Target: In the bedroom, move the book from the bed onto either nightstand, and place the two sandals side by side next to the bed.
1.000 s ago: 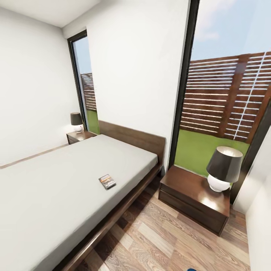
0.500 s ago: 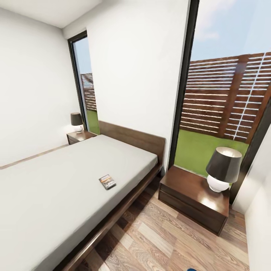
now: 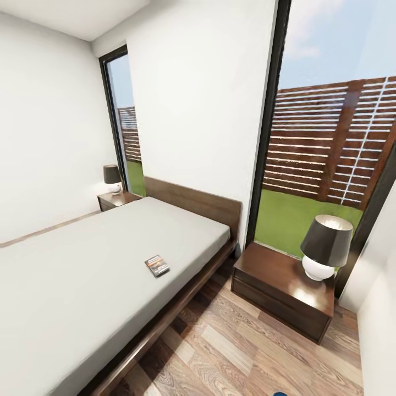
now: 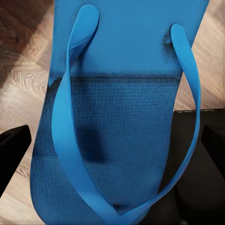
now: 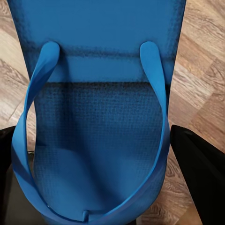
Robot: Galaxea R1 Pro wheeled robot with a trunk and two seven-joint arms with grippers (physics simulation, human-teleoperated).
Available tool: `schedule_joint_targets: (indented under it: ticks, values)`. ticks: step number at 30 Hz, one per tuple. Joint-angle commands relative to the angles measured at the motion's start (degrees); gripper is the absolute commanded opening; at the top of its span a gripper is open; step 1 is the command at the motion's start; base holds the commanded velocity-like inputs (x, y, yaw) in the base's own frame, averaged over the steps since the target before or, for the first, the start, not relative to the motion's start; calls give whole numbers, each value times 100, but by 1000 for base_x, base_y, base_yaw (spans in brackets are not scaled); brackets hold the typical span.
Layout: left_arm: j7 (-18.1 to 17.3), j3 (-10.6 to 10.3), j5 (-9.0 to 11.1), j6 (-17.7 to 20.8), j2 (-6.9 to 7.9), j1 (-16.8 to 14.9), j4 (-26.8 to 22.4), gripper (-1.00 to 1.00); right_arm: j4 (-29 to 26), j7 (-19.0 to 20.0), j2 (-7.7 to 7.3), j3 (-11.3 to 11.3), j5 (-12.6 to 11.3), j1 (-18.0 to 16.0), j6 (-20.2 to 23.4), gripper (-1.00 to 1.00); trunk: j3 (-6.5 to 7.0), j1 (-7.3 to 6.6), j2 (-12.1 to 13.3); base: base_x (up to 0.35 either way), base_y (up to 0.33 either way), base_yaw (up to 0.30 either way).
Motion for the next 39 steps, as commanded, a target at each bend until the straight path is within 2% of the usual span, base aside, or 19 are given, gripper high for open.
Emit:
schedule_joint_targets:
  ticks: [1,15,22,39]
  values:
    - [-4,-48,52,-24,1,16,5,-100,-10,39,4,-38,16,1,33,-100,-2,2,-4,0,0,0]
    - [-94,-47,78,-79,41,92,2,-100,-10,39,8,-21,16,-1,33,-100,-2,2,-4,0,0,0]
    - [-64,-47,77,-227,45,94,3,-100,-10,39,11,-19,16,2,32,-100,-2,2,-4,0,0,0]
    - [-19,-56,57,-270,35,94,-15,-100,-10,31,20,-36,16,1,23,-100,-2,2,-4,0,0,0]
